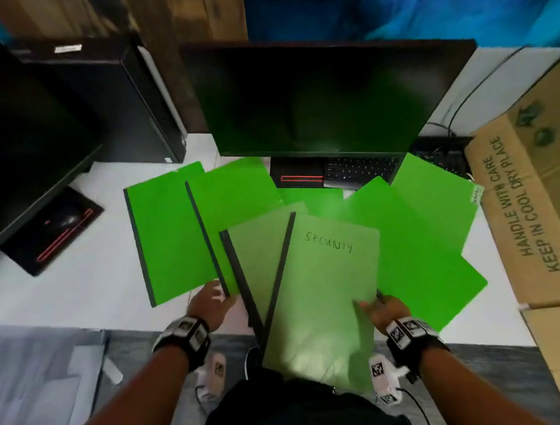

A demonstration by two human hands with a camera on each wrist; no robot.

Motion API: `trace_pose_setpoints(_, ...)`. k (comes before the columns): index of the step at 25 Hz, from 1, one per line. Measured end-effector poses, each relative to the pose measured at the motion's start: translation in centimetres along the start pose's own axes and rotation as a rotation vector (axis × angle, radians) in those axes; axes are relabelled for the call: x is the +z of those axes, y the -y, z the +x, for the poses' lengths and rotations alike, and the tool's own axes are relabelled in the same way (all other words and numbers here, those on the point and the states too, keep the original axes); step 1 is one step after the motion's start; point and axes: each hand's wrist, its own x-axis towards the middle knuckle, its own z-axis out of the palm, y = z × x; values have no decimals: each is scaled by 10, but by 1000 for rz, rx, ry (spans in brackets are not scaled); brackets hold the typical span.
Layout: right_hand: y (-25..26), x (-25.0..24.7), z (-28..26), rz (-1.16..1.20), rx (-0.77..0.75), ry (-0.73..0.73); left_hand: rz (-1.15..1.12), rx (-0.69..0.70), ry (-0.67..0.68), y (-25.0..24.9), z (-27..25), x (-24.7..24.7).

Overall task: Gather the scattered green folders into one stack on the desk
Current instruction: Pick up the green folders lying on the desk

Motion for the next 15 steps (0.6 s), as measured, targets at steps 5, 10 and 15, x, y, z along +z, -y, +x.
trace_pose_setpoints(5, 55, 5, 3, 7, 77, -77, 77, -195, -50, -47, 10, 23)
trace_pose_setpoints(10, 82, 25, 13, -59, 67, -26, 66, -302, 9, -61, 12, 40)
trace_pose_setpoints(15, 57, 57, 75, -20, 132, -28, -56, -294, 52, -66, 13, 43)
